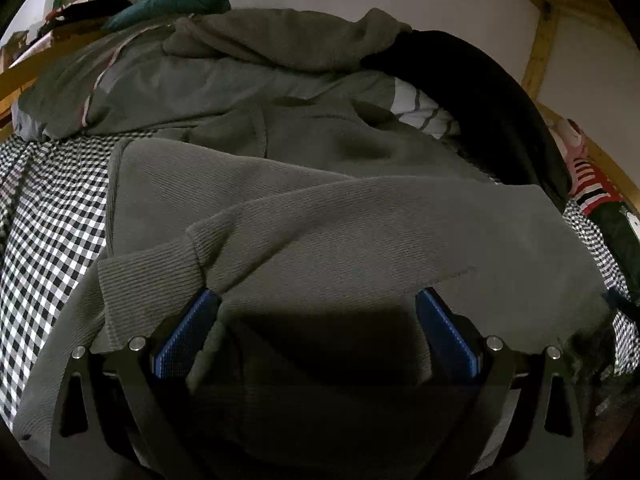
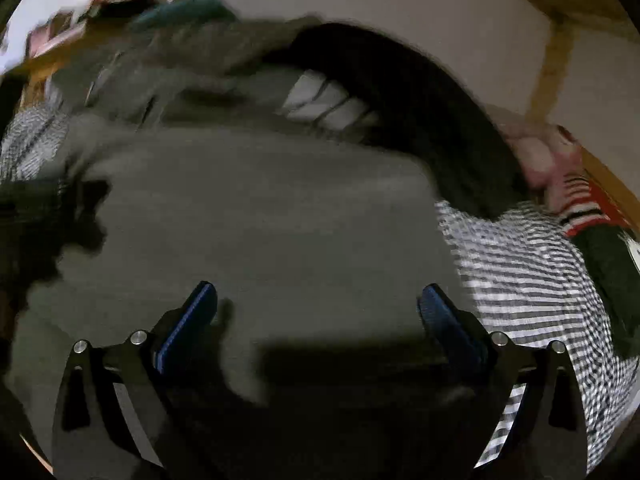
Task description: Fold large clothes
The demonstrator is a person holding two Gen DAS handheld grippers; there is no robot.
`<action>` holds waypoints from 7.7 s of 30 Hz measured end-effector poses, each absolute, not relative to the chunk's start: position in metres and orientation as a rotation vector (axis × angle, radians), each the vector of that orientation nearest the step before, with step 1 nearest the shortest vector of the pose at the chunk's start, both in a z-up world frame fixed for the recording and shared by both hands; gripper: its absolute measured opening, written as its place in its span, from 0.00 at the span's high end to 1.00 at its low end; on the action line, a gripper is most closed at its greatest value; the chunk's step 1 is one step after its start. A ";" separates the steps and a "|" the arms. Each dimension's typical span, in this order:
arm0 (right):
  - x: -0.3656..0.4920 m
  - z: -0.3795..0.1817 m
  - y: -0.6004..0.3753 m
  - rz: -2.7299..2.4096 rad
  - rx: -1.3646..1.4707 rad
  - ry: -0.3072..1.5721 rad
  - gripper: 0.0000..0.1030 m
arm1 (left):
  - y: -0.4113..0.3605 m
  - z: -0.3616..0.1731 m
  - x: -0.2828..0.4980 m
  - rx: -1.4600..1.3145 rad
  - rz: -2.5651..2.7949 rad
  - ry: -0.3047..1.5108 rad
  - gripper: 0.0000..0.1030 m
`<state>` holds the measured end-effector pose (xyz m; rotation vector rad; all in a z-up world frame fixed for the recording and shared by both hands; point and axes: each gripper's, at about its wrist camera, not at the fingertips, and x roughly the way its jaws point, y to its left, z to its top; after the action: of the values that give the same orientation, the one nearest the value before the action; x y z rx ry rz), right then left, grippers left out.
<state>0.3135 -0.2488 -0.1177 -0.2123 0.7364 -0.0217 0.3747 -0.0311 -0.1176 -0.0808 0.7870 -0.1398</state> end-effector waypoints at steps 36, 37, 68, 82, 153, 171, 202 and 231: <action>0.282 -0.111 -0.224 0.044 -0.105 0.716 0.03 | -0.035 -0.103 0.306 0.034 -0.017 0.731 0.05; 0.280 -0.117 -0.221 0.058 -0.107 0.741 0.03 | -0.036 -0.108 0.301 0.053 -0.010 0.735 0.05; 0.173 -0.121 -0.249 0.214 -0.117 0.710 0.03 | 0.066 -0.118 0.174 -0.006 -0.109 0.749 0.05; 0.146 -0.169 -0.309 0.150 0.021 0.783 0.03 | 0.138 -0.168 0.134 -0.219 -0.129 0.834 0.05; 0.069 -0.264 -0.367 0.782 0.743 0.884 0.73 | 0.126 -0.255 0.088 -0.461 -0.441 1.242 0.60; 0.057 -0.243 -0.365 0.772 0.782 0.898 0.84 | 0.128 -0.247 0.088 -0.599 -0.465 1.269 0.70; 0.054 -0.174 -0.404 0.948 0.970 0.682 0.84 | 0.153 -0.193 0.089 -0.795 -0.811 1.129 0.80; 0.267 -0.059 -0.414 0.961 1.028 0.501 0.84 | 0.161 -0.047 0.256 -0.883 -0.876 0.774 0.80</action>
<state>0.2669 -0.4142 -0.0590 1.0282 0.5007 0.9613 0.2564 0.1612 -0.0472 -0.8829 0.7739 -0.8758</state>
